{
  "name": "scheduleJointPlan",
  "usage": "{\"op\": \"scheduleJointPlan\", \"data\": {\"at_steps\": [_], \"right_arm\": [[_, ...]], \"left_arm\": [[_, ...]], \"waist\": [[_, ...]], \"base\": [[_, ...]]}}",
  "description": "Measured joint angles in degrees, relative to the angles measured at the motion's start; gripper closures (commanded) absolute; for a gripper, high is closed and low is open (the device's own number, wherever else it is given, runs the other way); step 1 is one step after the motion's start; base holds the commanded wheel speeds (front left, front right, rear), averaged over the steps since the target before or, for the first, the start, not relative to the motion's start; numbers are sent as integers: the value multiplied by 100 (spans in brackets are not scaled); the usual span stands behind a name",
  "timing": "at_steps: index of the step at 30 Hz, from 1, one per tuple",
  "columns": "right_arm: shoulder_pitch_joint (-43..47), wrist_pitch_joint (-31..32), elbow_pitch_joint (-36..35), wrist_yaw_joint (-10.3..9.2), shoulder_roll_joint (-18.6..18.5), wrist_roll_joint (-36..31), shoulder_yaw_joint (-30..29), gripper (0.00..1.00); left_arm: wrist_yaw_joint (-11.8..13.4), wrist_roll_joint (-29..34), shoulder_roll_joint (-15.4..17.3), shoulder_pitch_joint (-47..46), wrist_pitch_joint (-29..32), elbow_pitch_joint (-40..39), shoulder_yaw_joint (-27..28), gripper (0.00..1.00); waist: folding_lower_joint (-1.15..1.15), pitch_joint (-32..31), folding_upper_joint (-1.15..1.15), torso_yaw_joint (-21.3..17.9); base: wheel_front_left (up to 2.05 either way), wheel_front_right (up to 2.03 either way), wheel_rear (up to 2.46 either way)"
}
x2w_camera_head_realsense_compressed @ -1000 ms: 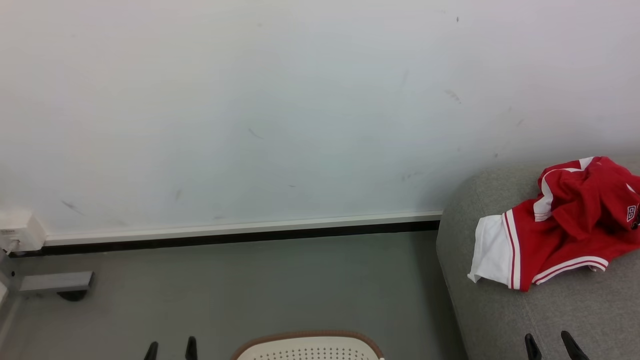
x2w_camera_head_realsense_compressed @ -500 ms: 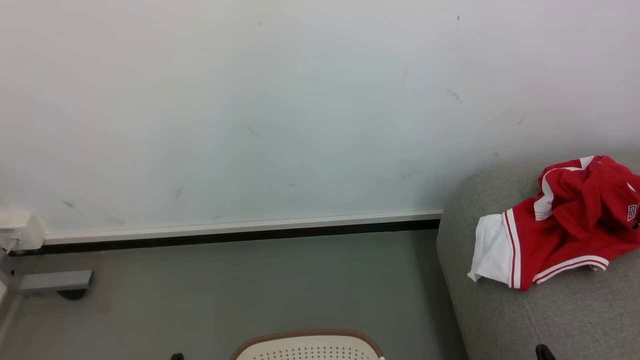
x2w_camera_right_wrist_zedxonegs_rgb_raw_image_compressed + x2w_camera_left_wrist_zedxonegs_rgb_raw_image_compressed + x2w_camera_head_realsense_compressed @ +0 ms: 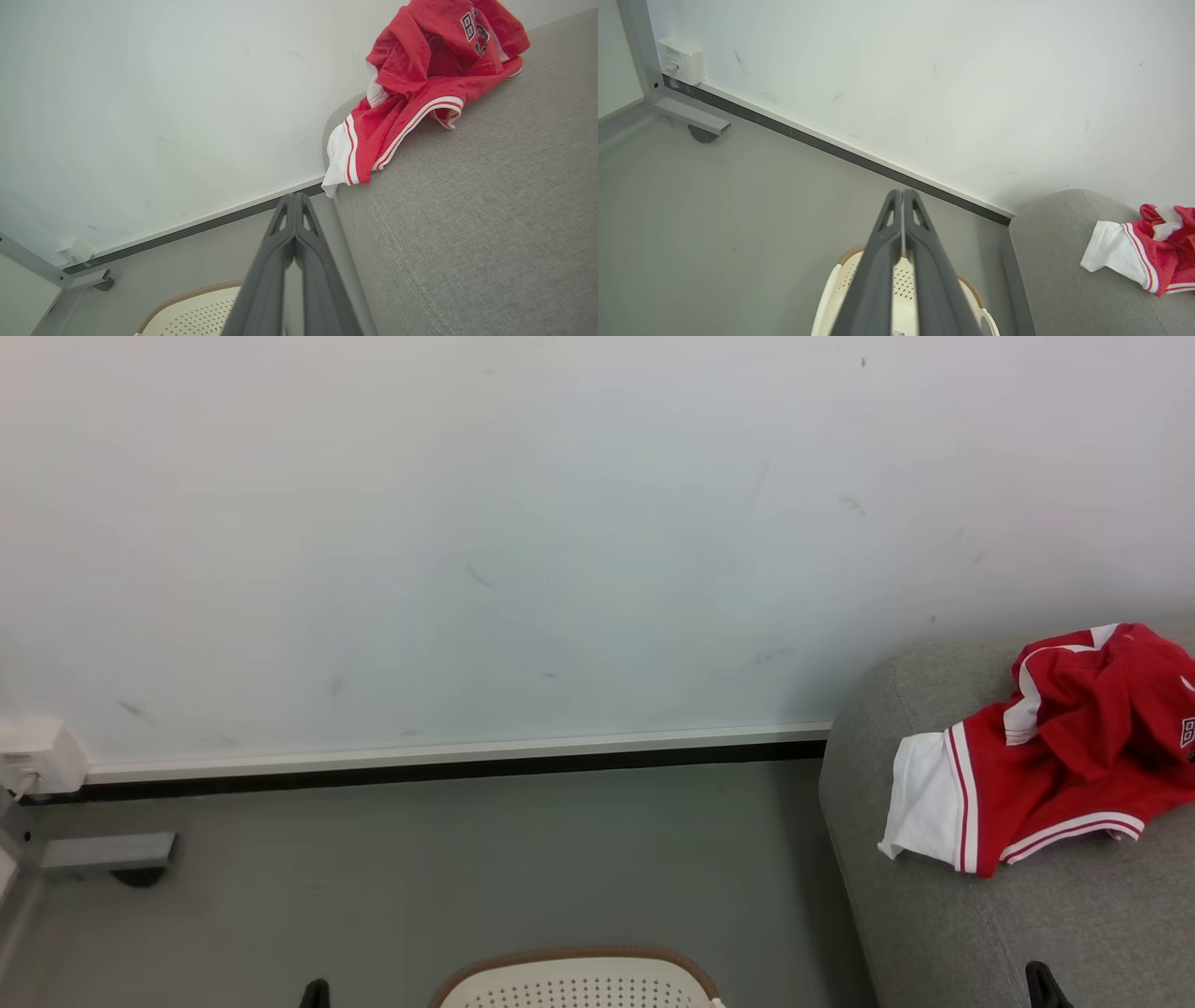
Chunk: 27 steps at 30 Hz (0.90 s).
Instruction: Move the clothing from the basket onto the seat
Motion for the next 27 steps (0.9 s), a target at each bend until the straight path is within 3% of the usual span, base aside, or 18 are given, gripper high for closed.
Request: {"op": "scheduleJointPlan", "data": {"at_steps": [27], "right_arm": [[-414, 600, -75, 0, 197, 2007, -367, 100]], "left_arm": [[-209, -2305, 2, -365, 586, -158, 178, 100]], "waist": [[0, 103, 0, 72]], "base": [[0, 0, 0]]}}
